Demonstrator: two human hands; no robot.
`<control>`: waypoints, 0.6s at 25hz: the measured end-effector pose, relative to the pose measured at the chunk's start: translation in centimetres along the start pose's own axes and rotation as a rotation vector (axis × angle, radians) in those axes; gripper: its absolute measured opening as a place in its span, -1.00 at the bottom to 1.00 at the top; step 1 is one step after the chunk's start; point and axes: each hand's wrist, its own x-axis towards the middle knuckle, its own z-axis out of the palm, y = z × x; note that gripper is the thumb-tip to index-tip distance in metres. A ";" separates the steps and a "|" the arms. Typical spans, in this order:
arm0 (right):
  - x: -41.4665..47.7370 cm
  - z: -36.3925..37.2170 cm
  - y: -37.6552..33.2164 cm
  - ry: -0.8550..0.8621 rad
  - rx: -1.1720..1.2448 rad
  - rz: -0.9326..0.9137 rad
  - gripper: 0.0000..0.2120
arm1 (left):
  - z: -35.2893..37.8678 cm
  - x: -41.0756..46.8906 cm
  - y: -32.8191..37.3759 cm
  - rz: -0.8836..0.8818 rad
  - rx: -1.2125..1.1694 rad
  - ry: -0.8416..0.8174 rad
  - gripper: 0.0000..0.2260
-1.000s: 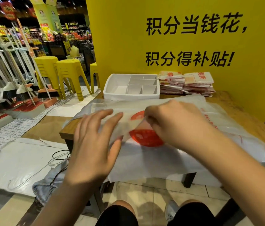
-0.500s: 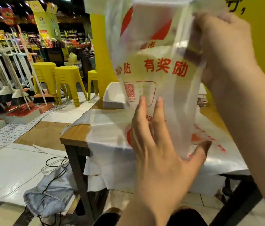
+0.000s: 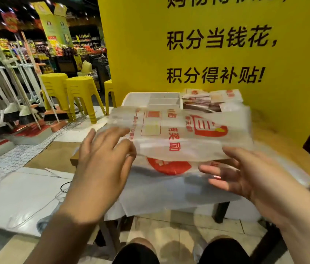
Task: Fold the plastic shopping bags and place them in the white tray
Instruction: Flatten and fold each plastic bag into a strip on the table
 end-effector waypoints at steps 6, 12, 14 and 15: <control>-1.5 -1.9 0.9 0.000 -0.375 -0.008 -0.74 | 3.3 1.6 0.9 0.229 -0.123 -0.335 -0.55; -0.2 -5.9 0.9 0.161 -1.513 -0.895 -0.29 | 3.2 3.8 0.2 0.255 -0.247 -0.418 -0.77; 1.9 -6.0 -0.3 0.040 -1.676 -0.869 -0.15 | 2.8 5.4 0.0 0.269 -0.286 -0.524 -0.81; 2.9 -5.9 -1.2 -0.007 -1.719 -0.800 -0.18 | 2.5 6.5 -0.3 0.265 -0.292 -0.592 -0.84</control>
